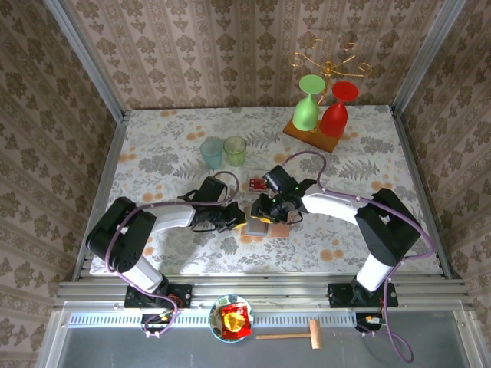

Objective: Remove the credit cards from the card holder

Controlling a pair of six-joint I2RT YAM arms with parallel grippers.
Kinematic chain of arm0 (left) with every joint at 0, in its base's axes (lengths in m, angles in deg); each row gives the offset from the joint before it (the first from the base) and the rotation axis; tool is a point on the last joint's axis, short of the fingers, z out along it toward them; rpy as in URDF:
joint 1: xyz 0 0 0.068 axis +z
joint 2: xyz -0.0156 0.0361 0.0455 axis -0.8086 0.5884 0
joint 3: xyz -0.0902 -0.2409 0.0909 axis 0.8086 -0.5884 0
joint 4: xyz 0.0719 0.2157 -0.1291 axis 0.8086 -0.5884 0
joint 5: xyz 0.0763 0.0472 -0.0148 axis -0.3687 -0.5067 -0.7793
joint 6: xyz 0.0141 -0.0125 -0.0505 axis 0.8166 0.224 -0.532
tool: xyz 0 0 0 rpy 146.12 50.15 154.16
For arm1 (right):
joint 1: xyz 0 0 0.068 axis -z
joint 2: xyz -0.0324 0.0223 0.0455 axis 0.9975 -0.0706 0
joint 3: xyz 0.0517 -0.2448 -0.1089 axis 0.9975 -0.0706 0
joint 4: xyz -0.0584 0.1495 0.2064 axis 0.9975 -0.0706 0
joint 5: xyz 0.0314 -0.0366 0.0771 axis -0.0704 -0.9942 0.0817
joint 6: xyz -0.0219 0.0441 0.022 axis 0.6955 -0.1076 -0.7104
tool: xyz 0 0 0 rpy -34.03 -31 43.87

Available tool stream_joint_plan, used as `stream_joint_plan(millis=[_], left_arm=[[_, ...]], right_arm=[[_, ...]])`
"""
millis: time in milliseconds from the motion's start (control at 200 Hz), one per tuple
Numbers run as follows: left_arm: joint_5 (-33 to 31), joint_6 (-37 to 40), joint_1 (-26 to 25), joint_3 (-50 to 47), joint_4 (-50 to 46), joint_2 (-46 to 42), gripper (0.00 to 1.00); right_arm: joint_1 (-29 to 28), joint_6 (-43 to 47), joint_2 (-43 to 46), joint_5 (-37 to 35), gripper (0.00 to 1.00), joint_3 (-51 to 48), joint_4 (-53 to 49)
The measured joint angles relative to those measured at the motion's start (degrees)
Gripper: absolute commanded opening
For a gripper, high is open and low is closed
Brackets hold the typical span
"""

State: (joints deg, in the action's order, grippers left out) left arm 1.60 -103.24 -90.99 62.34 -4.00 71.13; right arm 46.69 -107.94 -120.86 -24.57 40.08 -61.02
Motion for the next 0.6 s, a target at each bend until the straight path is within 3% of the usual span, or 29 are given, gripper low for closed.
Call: stream_joint_plan(millis=[600], left_arm=[[0.02, -0.02, 0.00, -0.79, -1.57, 1.05, 0.08]], right_arm=[[-0.02, 0.09, -2.89, 0.46, 0.37, 0.00, 0.02]])
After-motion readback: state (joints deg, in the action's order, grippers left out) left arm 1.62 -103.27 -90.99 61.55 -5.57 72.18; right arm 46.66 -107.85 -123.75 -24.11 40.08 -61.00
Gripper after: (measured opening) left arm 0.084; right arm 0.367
